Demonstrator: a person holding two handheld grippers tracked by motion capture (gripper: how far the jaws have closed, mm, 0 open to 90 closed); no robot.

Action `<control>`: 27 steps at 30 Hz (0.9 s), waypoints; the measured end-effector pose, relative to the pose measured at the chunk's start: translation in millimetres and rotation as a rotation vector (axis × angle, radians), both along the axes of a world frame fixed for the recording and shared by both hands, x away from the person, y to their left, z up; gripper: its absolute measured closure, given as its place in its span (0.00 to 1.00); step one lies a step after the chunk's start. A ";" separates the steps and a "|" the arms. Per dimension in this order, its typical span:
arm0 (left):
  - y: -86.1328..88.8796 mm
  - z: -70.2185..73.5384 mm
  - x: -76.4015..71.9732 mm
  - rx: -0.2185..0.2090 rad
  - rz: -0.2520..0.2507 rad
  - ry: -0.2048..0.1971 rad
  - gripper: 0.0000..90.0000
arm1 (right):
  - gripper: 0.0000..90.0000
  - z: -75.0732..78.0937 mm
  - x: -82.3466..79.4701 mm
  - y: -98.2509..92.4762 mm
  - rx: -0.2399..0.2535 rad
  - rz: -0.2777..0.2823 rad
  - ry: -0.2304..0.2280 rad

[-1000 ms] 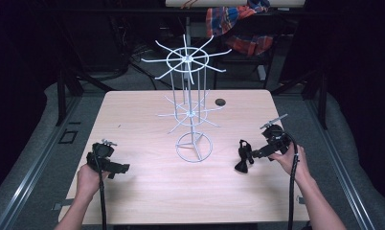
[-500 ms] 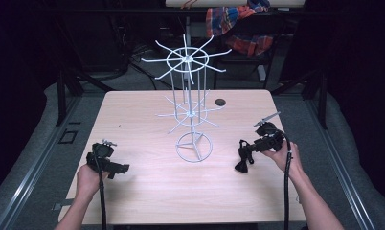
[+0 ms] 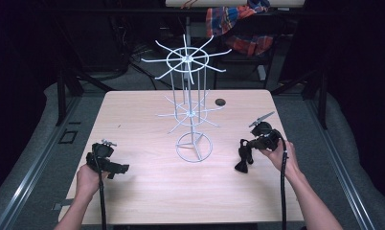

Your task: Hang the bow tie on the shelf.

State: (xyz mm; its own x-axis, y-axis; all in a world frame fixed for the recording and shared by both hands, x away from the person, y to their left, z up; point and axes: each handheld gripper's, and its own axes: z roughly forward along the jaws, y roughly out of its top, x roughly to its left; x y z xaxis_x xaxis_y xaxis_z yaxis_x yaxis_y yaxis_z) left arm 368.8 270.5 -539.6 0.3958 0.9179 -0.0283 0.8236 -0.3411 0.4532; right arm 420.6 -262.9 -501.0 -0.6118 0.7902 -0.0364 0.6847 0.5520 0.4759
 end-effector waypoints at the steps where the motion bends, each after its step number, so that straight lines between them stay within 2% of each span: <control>1: 0.0 0.1 0.0 0.000 -0.001 0.000 0.00 | 0.99 0.7 -0.9 0.7 0.004 0.001 -0.006; 6: 0.1 0.2 -0.1 0.000 0.000 -0.001 0.00 | 0.99 11.4 -5.6 3.0 0.005 0.010 -0.048; 7: 0.2 0.2 -0.1 -0.001 0.001 -0.002 0.00 | 1.00 16.1 -7.1 3.7 0.001 0.019 -0.071; 9: 0.4 -0.1 -0.1 -0.001 0.001 -0.002 0.00 | 1.00 19.7 -8.5 4.7 -0.004 0.020 -0.073; 10: 1.0 0.0 -0.1 0.000 -0.001 -0.001 0.00 | 1.00 25.3 -11.4 7.6 -0.001 0.026 -0.096; 11: 1.0 0.0 -0.1 0.000 -0.001 -0.001 0.00 | 1.00 25.3 -11.4 7.6 -0.001 0.026 -0.096; 13: 1.2 0.1 -0.3 -0.004 0.002 -0.003 0.00 | 1.00 31.2 -14.1 10.3 -0.027 0.034 -0.119; 16: 1.6 0.0 -0.2 -0.004 0.002 -0.002 0.00 | 1.00 41.0 -18.8 15.0 -0.022 0.053 -0.153; 27: 1.5 -0.2 -0.3 -0.006 0.003 0.000 0.00 | 1.00 57.4 -26.2 19.0 -0.001 0.069 -0.197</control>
State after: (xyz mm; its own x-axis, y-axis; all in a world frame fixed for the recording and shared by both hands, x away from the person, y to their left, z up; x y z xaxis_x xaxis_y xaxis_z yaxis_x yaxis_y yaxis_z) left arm 368.6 272.0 -539.8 0.3927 0.9190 -0.0340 0.8248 -0.3356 0.4551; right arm 394.5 -243.9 -443.6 -0.6456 0.7465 -0.1610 0.5390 0.5948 0.5964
